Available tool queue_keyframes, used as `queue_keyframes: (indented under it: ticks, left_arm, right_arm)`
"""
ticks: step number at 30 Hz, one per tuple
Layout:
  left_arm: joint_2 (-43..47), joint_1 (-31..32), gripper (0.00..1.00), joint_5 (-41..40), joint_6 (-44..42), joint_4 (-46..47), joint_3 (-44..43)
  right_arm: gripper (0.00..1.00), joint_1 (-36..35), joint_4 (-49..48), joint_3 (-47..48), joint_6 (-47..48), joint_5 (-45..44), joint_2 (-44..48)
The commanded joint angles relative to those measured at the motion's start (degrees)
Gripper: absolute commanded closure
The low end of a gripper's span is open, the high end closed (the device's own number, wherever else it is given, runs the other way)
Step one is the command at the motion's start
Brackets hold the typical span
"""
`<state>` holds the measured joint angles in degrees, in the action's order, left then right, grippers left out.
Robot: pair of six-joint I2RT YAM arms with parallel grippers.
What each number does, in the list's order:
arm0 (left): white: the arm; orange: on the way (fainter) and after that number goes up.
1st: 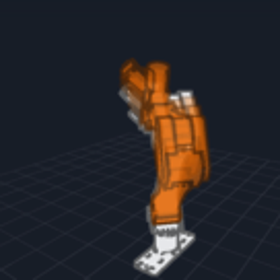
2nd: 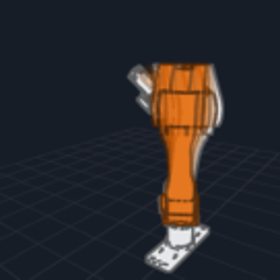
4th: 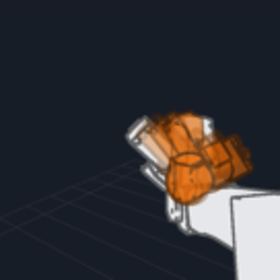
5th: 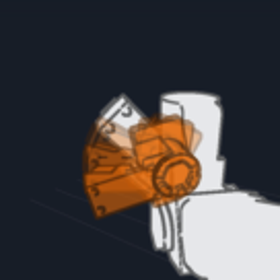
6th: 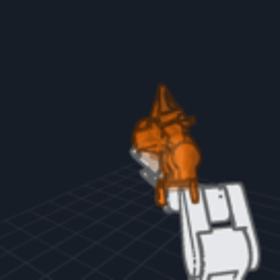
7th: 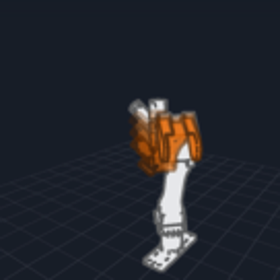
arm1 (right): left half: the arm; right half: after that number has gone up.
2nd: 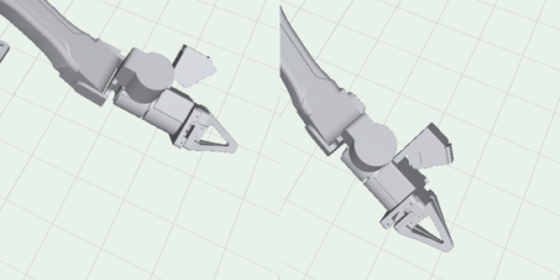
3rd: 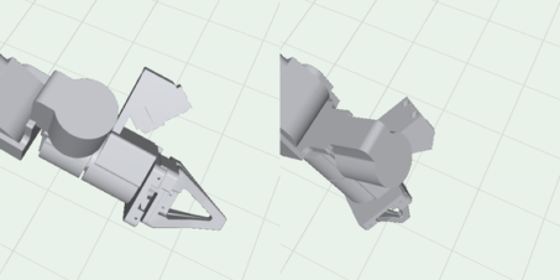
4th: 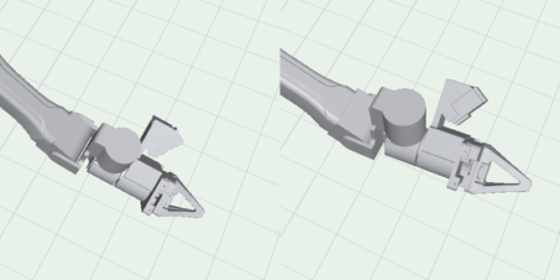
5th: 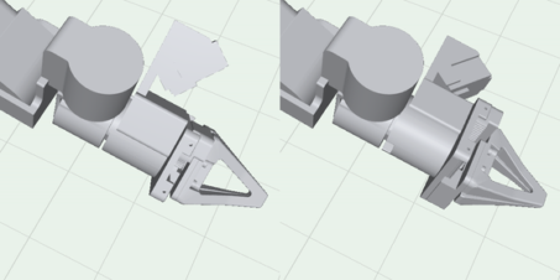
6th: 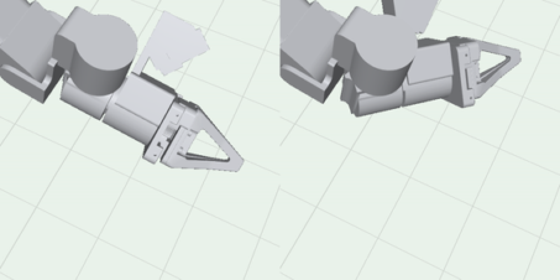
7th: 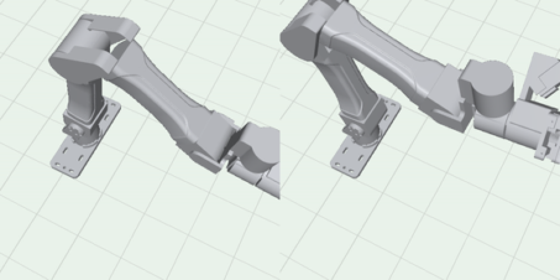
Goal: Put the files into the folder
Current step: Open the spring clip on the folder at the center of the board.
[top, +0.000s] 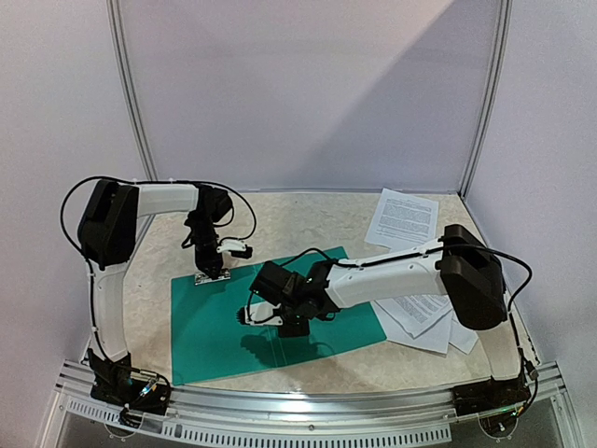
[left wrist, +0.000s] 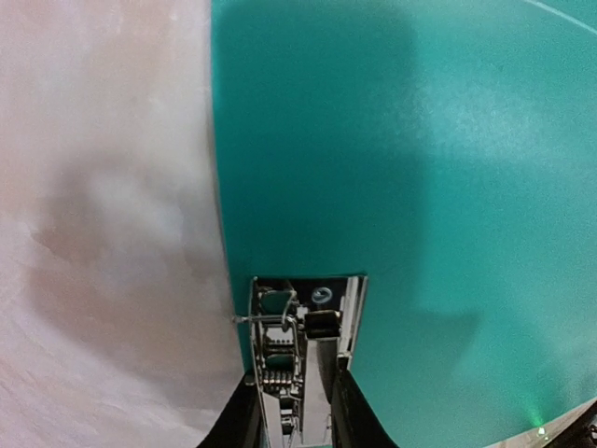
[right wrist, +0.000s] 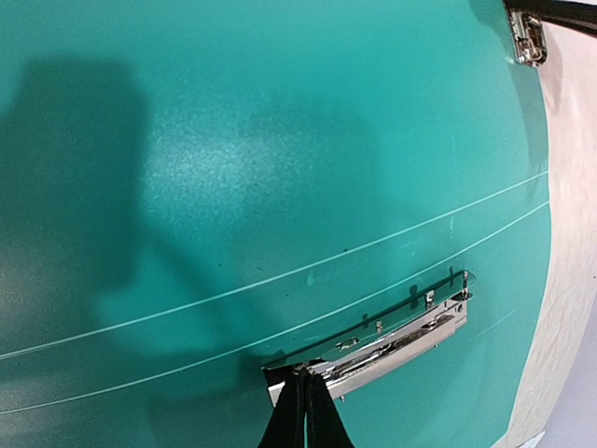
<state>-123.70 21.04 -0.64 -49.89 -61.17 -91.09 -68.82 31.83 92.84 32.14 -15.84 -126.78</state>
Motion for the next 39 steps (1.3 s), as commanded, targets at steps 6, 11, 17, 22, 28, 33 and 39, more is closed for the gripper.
queue_keyframes:
  ticks: [6,11,17,22,28,33,39]
  left_arm:
    - [-4.47,0.08,0.81,-5.53,-0.38,-2.14,-0.17]
    - [-4.79,0.46,0.81,-6.88,-0.88,-2.39,-0.36]
    - [-4.83,1.24,0.81,-8.77,-1.26,-2.08,0.02]
    - [-5.15,1.28,0.81,-8.94,-1.30,-2.47,-0.41]
    - [-5.17,1.29,0.81,-9.06,-1.14,-2.59,-0.49]
    - [-5.10,1.29,0.81,-9.09,-1.08,-2.51,-0.41]
    - [-5.06,1.29,0.80,-8.99,-1.09,-2.39,-0.36]
  right_arm:
    - [1.00,1.05,14.10,-5.74,4.00,-1.10,-5.25]
    - [1.00,0.82,16.09,-6.19,6.11,-0.97,-8.99]
    - [1.00,1.60,14.78,-7.34,0.93,-0.85,-6.40]
    - [1.00,2.80,11.68,-7.37,-3.93,-0.99,-0.53]
    - [1.00,2.87,8.67,-6.28,-2.94,0.82,3.79]
    - [1.00,2.84,8.08,-4.48,-2.14,1.55,4.14]
    - [1.00,2.90,2.19,-1.83,-1.77,1.45,6.16]
